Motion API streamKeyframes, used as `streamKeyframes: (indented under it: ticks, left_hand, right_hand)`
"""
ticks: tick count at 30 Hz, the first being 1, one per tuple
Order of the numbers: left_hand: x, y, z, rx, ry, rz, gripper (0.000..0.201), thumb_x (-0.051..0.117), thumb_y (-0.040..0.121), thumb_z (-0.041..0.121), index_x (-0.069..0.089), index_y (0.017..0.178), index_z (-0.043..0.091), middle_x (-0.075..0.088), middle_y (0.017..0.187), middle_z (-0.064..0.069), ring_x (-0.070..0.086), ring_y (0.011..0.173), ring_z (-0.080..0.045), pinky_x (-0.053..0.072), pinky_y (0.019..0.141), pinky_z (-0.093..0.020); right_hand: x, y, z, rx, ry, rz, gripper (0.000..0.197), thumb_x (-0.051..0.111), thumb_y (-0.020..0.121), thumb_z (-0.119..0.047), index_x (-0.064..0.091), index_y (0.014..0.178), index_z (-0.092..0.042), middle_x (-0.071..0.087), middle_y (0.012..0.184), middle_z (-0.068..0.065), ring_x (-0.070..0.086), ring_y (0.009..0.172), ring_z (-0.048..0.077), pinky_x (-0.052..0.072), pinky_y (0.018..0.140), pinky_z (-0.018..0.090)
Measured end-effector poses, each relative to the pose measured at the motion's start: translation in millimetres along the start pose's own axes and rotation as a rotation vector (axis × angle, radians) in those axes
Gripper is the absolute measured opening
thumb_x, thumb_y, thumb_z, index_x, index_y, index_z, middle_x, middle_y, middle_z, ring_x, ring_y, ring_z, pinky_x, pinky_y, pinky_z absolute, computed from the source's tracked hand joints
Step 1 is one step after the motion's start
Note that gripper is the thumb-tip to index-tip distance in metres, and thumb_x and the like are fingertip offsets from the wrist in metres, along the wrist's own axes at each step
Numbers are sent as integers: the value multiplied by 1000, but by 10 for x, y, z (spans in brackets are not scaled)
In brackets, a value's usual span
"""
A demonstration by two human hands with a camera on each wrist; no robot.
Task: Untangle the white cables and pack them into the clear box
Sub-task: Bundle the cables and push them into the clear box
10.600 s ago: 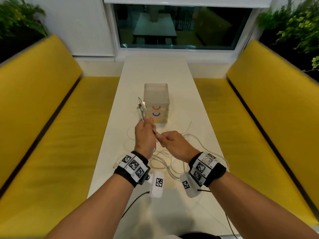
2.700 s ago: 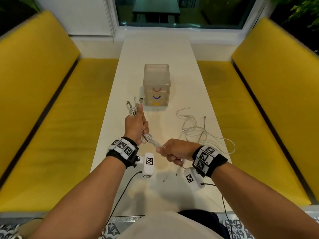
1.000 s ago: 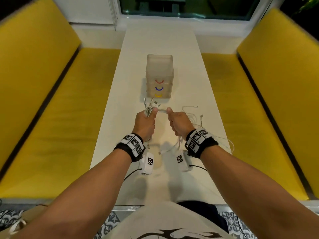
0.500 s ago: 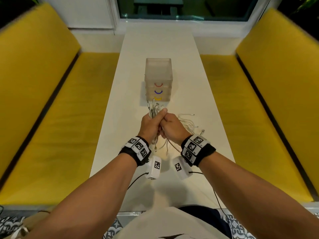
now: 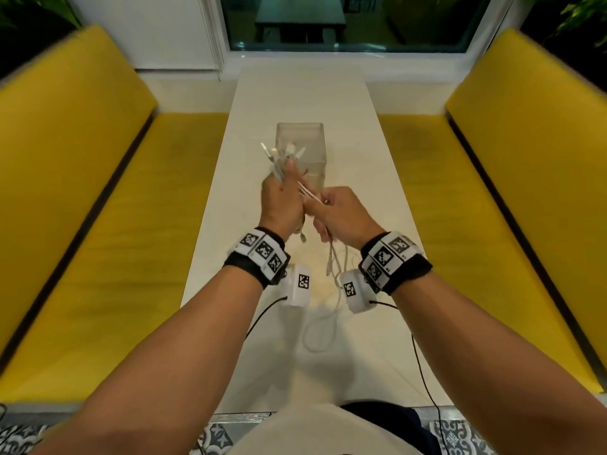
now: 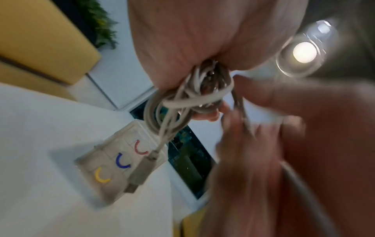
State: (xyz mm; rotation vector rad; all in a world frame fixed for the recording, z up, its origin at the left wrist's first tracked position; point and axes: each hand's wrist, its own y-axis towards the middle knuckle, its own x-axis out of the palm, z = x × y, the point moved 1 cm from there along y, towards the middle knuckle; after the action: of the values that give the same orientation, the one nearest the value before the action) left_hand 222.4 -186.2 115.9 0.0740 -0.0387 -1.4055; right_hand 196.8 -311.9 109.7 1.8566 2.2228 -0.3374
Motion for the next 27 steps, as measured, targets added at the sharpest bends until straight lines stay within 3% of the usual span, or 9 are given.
streamKeyframes:
  ticks: [5,10,12,15,18,21,23,25,27]
  left_hand:
    - [-132,214,337,-141,-448,107,44,41,107,39,50,73,14,53,48,-2,52,39,-21,48,49,-31]
    - [-167,200,342,-137,-435,97,43,43,106,41,47,71,16,42,48,0,40,39,-18,42,46,-28]
    - [-176,168,277,-139,-384,97,46,45,105,44,47,67,17,40,48,0,39,39,-17,41,45,-27]
    - [-200,140,209,-150,-358,118,48,46,104,46,45,64,18,36,46,1,33,39,-18,40,45,-27]
    - [-221,129,196,-146,-358,128,48,45,104,46,45,65,18,33,46,0,31,40,-18,38,44,-26]
    - [-184,100,213,-146,-361,108,48,45,104,46,46,66,17,34,46,0,31,39,-17,36,44,-27]
    - [-114,74,233,-153,-385,83,48,46,104,46,47,66,16,34,47,-1,30,39,-17,34,45,-29]
    - [-37,40,258,-161,-411,51,47,47,103,46,48,68,16,34,46,-1,30,37,-16,34,43,-27]
    - [-7,20,268,-161,-416,29,46,46,103,47,48,70,16,34,47,-1,30,37,-17,35,43,-26]
  right_hand:
    - [69,-155,556,66,-273,-111,46,52,102,-38,40,62,-18,42,54,-4,38,49,12,33,57,29]
    - [95,-220,812,170,-344,-122,40,62,96,-39,43,67,-20,48,66,-4,43,62,15,37,67,33]
    - [62,-214,755,203,-276,-172,29,79,84,-38,56,84,-21,59,83,-8,55,76,10,47,76,31]
    - [-100,-210,536,264,-218,-298,77,90,69,-40,49,134,-29,57,129,0,54,117,16,47,96,34]
    - [-270,-181,223,204,-45,-279,91,88,73,-32,38,149,-33,50,143,3,45,132,16,39,99,31]
    - [-222,-110,24,86,113,-204,85,88,74,-32,45,147,-24,57,141,4,53,130,14,44,107,34]
    - [-31,-61,13,51,135,-284,70,86,77,-27,54,139,-17,66,130,4,63,121,16,49,105,35]
    - [215,-60,80,71,122,-347,46,84,79,-16,64,120,-9,75,108,5,71,96,12,54,91,26]
    - [410,-54,247,138,124,-286,33,85,73,-20,70,98,-7,74,87,9,65,72,10,52,73,24]
